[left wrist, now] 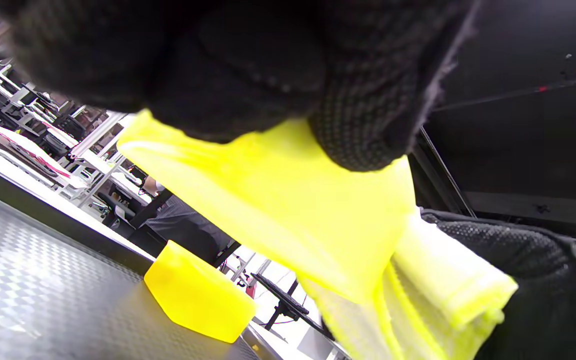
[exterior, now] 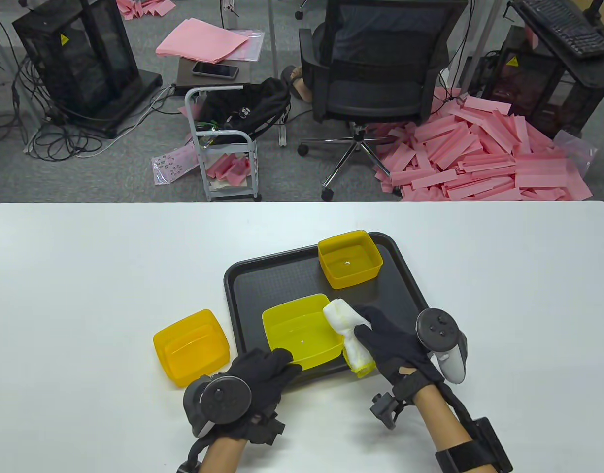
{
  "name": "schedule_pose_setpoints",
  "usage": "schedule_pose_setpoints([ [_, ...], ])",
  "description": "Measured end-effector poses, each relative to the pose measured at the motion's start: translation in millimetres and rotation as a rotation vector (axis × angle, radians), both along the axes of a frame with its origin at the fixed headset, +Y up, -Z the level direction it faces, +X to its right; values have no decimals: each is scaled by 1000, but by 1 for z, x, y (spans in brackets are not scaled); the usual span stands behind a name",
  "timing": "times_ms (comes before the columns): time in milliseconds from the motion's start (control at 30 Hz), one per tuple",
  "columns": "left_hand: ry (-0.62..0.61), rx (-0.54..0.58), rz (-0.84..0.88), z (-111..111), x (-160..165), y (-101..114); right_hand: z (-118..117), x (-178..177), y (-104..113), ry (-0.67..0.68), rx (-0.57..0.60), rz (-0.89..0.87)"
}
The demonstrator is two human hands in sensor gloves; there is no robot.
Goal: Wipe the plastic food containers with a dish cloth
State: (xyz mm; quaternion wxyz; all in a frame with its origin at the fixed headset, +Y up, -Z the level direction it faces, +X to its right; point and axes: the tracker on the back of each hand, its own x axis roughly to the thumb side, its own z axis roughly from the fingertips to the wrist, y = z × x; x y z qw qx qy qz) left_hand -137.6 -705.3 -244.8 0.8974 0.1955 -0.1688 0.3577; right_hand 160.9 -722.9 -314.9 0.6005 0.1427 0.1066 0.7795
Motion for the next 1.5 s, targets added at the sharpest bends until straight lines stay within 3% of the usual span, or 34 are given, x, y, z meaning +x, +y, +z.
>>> schedule_pose_setpoints([
  [200, -11, 4, -15, 1, 2, 1, 8, -14, -32, 6, 2, -238],
  [367, -85, 14, 20, 2, 4, 1, 14, -17, -32, 27, 75, -174],
  [967, -323, 29, 21, 11, 29, 10, 0, 15, -42, 2, -26, -419],
  [1500, -559, 30, 117, 23, 45, 19, -2, 10, -55, 457, -296, -756],
])
